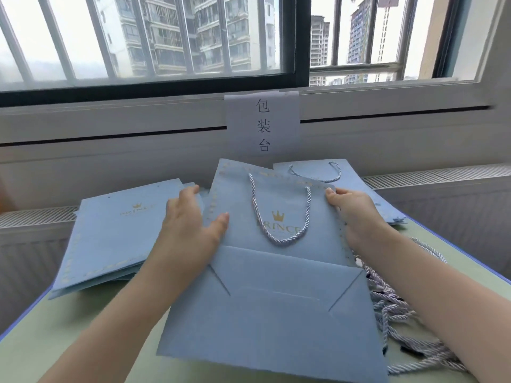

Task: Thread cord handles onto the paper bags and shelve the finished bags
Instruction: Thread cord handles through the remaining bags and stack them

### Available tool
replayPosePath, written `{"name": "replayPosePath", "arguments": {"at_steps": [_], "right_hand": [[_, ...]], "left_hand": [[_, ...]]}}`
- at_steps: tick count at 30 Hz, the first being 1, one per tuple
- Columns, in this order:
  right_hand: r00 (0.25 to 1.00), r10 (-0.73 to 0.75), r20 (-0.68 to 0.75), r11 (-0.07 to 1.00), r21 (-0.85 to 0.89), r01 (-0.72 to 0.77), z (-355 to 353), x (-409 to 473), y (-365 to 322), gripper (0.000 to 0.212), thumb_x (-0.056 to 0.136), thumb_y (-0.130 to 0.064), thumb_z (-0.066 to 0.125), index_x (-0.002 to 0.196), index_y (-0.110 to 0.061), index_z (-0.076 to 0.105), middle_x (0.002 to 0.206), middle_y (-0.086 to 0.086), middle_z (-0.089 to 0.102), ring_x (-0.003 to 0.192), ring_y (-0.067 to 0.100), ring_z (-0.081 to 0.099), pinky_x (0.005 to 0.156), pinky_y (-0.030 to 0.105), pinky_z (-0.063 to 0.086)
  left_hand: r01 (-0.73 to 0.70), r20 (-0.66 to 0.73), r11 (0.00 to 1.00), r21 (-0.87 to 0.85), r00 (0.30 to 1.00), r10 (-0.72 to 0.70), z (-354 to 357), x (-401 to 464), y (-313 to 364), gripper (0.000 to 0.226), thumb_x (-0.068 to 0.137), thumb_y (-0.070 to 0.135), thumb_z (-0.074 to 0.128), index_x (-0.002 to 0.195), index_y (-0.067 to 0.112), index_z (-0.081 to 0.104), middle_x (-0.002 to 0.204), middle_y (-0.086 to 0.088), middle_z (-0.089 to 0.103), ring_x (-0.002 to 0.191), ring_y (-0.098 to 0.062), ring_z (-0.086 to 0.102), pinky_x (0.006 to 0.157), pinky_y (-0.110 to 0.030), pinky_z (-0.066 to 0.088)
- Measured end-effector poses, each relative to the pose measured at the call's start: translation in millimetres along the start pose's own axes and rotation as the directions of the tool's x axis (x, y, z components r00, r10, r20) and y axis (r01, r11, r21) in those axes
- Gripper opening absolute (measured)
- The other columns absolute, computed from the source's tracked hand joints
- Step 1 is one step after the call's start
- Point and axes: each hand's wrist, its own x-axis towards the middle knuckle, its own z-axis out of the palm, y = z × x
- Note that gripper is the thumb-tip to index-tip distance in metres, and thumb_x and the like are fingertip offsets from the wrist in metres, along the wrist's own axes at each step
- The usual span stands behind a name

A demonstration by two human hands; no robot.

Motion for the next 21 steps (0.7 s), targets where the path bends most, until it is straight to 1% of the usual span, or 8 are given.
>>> {"name": "replayPosePath", "arguments": {"at_steps": [3, 5, 7, 9, 14, 16, 18, 21], "right_hand": [[0.988, 0.003, -0.153, 0.992, 0.129, 0.017, -5, 7, 1, 0.021, 0.096, -0.012, 0.053, 0.114, -0.019, 0.044, 0.082, 0.002, 0.055, 0.06, 0.012, 0.055, 0.049, 0.023, 0.049], [0.988, 0.03, -0.153, 0.974, 0.225, 0.006, -7, 6, 2, 0.015, 0.097, -0.011, 0.049, 0.109, -0.018, 0.044, 0.077, 0.004, 0.052, 0.061, 0.016, 0.05, 0.054, 0.025, 0.045], [0.993, 0.119, -0.025, 0.945, 0.309, -0.106, -7, 7, 5, 0.009, 0.097, -0.012, 0.042, 0.095, -0.013, 0.05, 0.068, 0.007, 0.048, 0.06, 0.021, 0.045, 0.056, 0.026, 0.039], [0.956, 0.189, 0.225, 0.91, 0.325, -0.256, -4, 1, 1, 0.025, 0.096, -0.018, 0.037, 0.083, -0.01, 0.057, 0.071, 0.01, 0.058, 0.064, 0.027, 0.054, 0.063, 0.028, 0.045], [0.699, 0.19, 0.69, 0.962, 0.012, -0.274, 9, -27, 0, 0.024, 0.054, -0.019, 0.079, 0.076, -0.01, 0.075, 0.076, 0.009, 0.071, 0.066, 0.023, 0.068, 0.06, 0.032, 0.057], [0.551, 0.171, 0.817, 0.931, 0.05, -0.363, 15, -37, 6, 0.035, 0.061, -0.016, 0.081, 0.094, -0.011, 0.072, 0.097, 0.011, 0.07, 0.089, 0.028, 0.066, 0.082, 0.044, 0.054], [0.391, 0.226, 0.892, 0.926, -0.072, -0.371, 21, -50, 7, 0.034, 0.084, -0.015, 0.064, 0.117, -0.01, 0.062, 0.117, 0.013, 0.062, 0.11, 0.035, 0.058, 0.093, 0.053, 0.047], [0.294, 0.356, 0.887, 0.914, -0.265, -0.307, 32, -66, 8, 0.034, 0.097, -0.018, 0.042, 0.124, -0.007, 0.057, 0.121, 0.017, 0.059, 0.114, 0.038, 0.056, 0.094, 0.048, 0.049]], "left_hand": [[0.231, 0.183, 0.953, -0.194, 0.963, -0.196, -12, 6, 3, 0.04, 0.09, 0.041, 0.058, 0.123, 0.018, 0.055, 0.108, 0.0, 0.066, 0.09, -0.021, 0.065, 0.083, -0.035, 0.05], [0.209, 0.203, 0.943, -0.259, 0.966, -0.159, -12, 6, 2, 0.023, 0.092, 0.037, 0.057, 0.097, 0.017, 0.068, 0.082, -0.001, 0.074, 0.071, -0.02, 0.07, 0.073, -0.035, 0.056], [0.131, 0.137, 0.945, -0.299, 0.986, -0.093, -10, 8, -2, 0.02, 0.094, 0.029, 0.056, 0.088, 0.015, 0.069, 0.072, -0.001, 0.074, 0.063, -0.018, 0.069, 0.069, -0.035, 0.054], [0.089, 0.06, 0.923, -0.375, 0.996, -0.071, -7, 11, -8, 0.019, 0.095, 0.027, 0.054, 0.089, 0.014, 0.067, 0.074, -0.003, 0.073, 0.062, -0.018, 0.068, 0.066, -0.035, 0.054], [0.087, -0.031, 0.692, -0.717, 0.987, -0.156, 2, 16, -20, 0.021, 0.098, 0.026, 0.047, 0.093, 0.01, 0.059, 0.081, -0.006, 0.071, 0.063, -0.019, 0.066, 0.053, -0.033, 0.056], [0.089, -0.031, 0.579, -0.81, 0.98, -0.194, 6, 16, -22, 0.02, 0.099, 0.026, 0.046, 0.094, 0.01, 0.057, 0.084, -0.007, 0.068, 0.065, -0.02, 0.064, 0.055, -0.032, 0.057], [0.106, -0.021, 0.491, -0.865, 0.969, -0.245, 10, 15, -23, 0.02, 0.099, 0.028, 0.046, 0.094, 0.011, 0.055, 0.084, -0.006, 0.067, 0.068, -0.022, 0.062, 0.063, -0.036, 0.055], [0.127, -0.002, 0.425, -0.896, 0.957, -0.291, 15, 13, -20, 0.021, 0.101, 0.03, 0.042, 0.091, 0.015, 0.053, 0.085, -0.003, 0.066, 0.072, -0.021, 0.061, 0.069, -0.036, 0.052]]}}
